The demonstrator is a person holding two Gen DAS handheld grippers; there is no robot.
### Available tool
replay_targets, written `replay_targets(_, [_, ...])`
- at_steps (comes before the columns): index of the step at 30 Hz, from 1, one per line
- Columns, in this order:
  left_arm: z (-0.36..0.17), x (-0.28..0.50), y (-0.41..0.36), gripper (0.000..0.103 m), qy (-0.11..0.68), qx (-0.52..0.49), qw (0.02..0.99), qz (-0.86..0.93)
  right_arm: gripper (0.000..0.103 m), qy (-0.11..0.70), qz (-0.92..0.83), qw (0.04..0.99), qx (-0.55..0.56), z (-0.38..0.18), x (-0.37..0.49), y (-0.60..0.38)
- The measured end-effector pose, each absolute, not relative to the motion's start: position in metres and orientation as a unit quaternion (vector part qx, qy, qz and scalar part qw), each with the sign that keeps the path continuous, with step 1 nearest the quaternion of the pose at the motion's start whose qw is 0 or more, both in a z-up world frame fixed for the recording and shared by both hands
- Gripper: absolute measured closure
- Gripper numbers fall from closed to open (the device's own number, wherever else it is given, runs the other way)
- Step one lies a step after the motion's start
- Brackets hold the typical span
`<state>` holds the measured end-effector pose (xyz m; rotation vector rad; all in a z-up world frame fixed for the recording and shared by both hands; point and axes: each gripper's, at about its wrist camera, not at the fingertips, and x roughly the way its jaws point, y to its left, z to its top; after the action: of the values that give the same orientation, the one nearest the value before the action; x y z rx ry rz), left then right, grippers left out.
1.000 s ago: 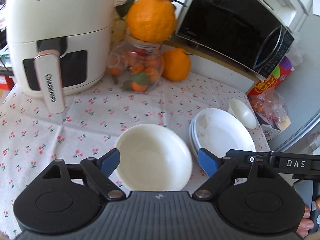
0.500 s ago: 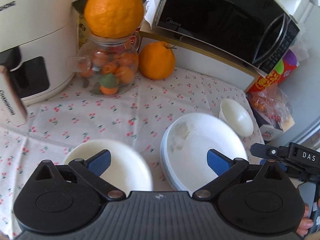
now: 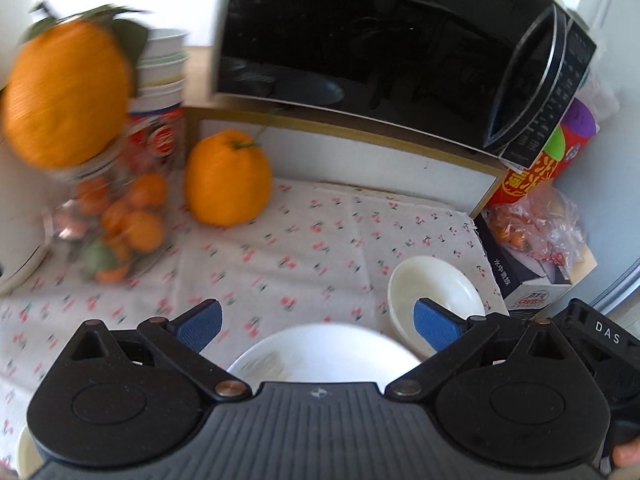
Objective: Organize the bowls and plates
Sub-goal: 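Move both grippers to the white bowl near the microwave and close on it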
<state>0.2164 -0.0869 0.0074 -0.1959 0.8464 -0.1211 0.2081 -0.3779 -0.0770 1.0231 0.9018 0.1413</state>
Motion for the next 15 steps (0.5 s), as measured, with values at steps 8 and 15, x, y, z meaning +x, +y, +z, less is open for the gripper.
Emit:
replay_targets(8, [-0.01, 0.245, -0.12, 0.01, 0.406, -0.074, 0.909, -0.061, 0.031, 0.389, 0.035, 0.772, 0.501, -0.089, 0.221, -0.39])
replay_targets(15, [-0.022, 0.261, -0.134, 0.035, 0.42, -0.085, 0.9, -0.077, 0.055, 0.385, 0.028, 0.762, 0.52, -0.099, 0.226, -0.399])
